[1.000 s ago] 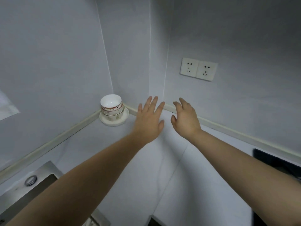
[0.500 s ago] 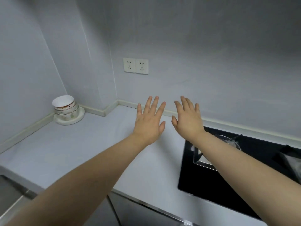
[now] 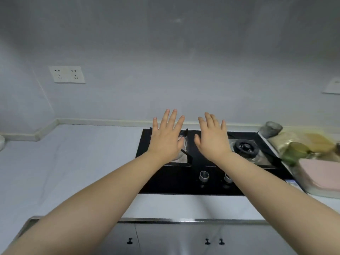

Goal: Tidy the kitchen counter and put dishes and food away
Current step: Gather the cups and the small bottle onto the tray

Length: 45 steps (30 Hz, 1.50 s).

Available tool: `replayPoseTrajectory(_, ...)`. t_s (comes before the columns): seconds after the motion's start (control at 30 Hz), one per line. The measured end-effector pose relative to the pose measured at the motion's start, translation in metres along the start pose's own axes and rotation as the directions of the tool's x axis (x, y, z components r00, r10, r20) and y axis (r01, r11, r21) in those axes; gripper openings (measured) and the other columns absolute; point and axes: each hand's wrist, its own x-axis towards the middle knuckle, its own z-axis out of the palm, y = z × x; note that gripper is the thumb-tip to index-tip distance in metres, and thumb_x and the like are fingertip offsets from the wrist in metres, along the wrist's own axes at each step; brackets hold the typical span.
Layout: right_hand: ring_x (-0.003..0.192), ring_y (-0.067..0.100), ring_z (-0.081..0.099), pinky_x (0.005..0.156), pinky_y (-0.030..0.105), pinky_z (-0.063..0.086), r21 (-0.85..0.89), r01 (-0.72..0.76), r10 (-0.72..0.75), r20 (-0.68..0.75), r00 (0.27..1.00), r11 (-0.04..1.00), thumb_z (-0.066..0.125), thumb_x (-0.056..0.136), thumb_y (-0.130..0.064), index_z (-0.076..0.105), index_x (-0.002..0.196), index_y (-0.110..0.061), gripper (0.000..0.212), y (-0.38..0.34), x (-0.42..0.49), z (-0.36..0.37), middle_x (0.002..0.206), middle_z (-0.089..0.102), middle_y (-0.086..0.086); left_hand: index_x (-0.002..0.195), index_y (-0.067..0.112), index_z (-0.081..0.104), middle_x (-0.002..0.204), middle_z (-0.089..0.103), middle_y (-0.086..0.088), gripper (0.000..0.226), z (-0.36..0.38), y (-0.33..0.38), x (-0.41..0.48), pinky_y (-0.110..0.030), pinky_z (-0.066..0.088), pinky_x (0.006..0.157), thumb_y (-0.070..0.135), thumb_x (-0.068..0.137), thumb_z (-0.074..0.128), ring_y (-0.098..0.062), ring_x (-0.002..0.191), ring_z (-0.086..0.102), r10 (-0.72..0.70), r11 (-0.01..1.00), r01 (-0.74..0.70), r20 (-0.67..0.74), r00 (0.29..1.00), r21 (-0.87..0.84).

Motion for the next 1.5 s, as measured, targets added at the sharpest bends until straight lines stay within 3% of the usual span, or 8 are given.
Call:
replayPoseTrajectory(0.47, 0.145, 0.029, 0.015, 0.114, 0.054, 0.011, -0.135, -0.368, 0.372, 0.001, 0.928, 0.920, 0.045, 0.093, -0.037, 0.028, 0.146, -0.010, 0.062, 0.190, -0.066, -0.004, 0.156, 0.019, 0.014, 0.152, 0.022, 0.004, 0.160, -0.006, -0.007, 0.064, 0.039, 0.184, 0.077, -0.055, 0.002, 0.115, 0.043, 0.098, 0.031, -0.026, 0.147, -0.011, 0.380, 0.915, -0.381, -0.034, 0.924, -0.133)
replayPoseTrajectory(0.93, 0.145, 0.027, 0.012, 0.116, 0.049, 0.006, -0.230, -0.587, 0.613, 0.057, 0.788, 0.776, 0.040, 0.095, -0.038, 0.021, 0.148, -0.011, 0.062, 0.337, -0.066, 0.022, 0.157, 0.015, 0.012, 0.152, 0.024, 0.002, 0.160, -0.006, -0.006, 0.067, 0.099, 0.321, 0.192, -0.055, 0.001, 0.116, 0.045, 0.097, 0.034, -0.024, 0.147, -0.011, 0.615, 0.751, -0.598, -0.031, 0.788, -0.279)
replayPoseTrajectory(1.2, 0.143, 0.031, 0.019, 0.115, 0.050, 0.017, -0.206, -0.675, 0.700, 0.081, 0.710, 0.708, 0.045, 0.092, -0.036, 0.027, 0.146, -0.008, 0.063, 0.408, -0.097, 0.034, 0.155, 0.020, 0.016, 0.152, 0.023, 0.002, 0.160, -0.008, -0.004, 0.066, 0.125, 0.390, 0.213, -0.052, 0.000, 0.116, 0.044, 0.097, 0.033, -0.022, 0.146, -0.013, 0.694, 0.674, -0.651, -0.001, 0.720, -0.348)
replayPoseTrajectory(1.4, 0.139, 0.034, 0.027, 0.110, 0.048, 0.023, -0.170, -0.660, 0.679, 0.096, 0.728, 0.732, 0.049, 0.090, -0.030, 0.034, 0.142, -0.005, 0.060, 0.467, -0.101, 0.046, 0.150, 0.029, 0.019, 0.152, 0.023, 0.006, 0.160, -0.002, -0.005, 0.067, 0.145, 0.443, 0.234, -0.052, 0.004, 0.116, 0.043, 0.096, 0.038, -0.023, 0.147, -0.008, 0.678, 0.688, -0.620, 0.030, 0.734, -0.378)
replayPoseTrajectory(1.5, 0.131, 0.038, 0.036, 0.106, 0.049, 0.029, -0.134, -0.620, 0.634, 0.124, 0.764, 0.773, 0.054, 0.085, -0.026, 0.040, 0.137, 0.000, 0.059, 0.506, -0.094, 0.058, 0.141, 0.039, 0.023, 0.152, 0.021, 0.008, 0.160, 0.000, -0.004, 0.067, 0.160, 0.470, 0.249, -0.051, 0.005, 0.117, 0.043, 0.096, 0.039, -0.023, 0.147, -0.005, 0.606, 0.743, -0.529, 0.078, 0.791, -0.410)
